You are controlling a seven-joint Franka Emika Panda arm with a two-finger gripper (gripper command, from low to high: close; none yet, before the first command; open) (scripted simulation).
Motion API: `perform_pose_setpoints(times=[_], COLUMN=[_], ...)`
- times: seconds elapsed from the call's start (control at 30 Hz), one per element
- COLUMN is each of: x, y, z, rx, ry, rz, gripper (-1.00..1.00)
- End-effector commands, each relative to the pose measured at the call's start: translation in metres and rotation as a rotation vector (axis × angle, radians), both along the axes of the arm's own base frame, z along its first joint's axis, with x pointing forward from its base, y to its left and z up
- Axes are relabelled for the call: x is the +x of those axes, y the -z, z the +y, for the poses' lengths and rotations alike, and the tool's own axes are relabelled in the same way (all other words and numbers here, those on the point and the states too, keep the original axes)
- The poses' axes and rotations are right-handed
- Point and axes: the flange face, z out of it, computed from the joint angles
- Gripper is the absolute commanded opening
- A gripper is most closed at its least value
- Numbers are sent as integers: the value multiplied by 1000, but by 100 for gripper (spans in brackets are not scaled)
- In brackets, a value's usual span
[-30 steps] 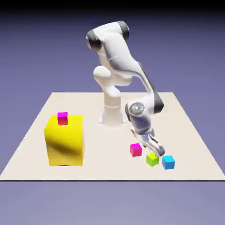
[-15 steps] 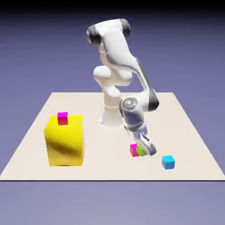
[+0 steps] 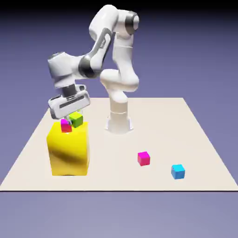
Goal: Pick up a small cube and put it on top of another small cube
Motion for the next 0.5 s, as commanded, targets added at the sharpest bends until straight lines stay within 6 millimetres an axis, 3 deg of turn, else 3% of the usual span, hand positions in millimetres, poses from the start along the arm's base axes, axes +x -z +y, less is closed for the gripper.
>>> perform_pose_setpoints(times=[0.0,0.07,0.2,0.23,0.27,0.3,0.43,0.47], x=[-16,-24,-9,-9,-9,-9,-23,-24], y=[-13,-21,43,46,46,46,-18,-21], z=[-11,-15,-5,-4,-4,-4,-15,-15], rx=[18,28,28,28,28,28,28,28], ry=[63,93,93,93,93,93,93,93], rz=[-20,-32,-33,-32,-32,-32,-33,-32], gripper=[-100,-100,-100,-100,100,100,100,100])
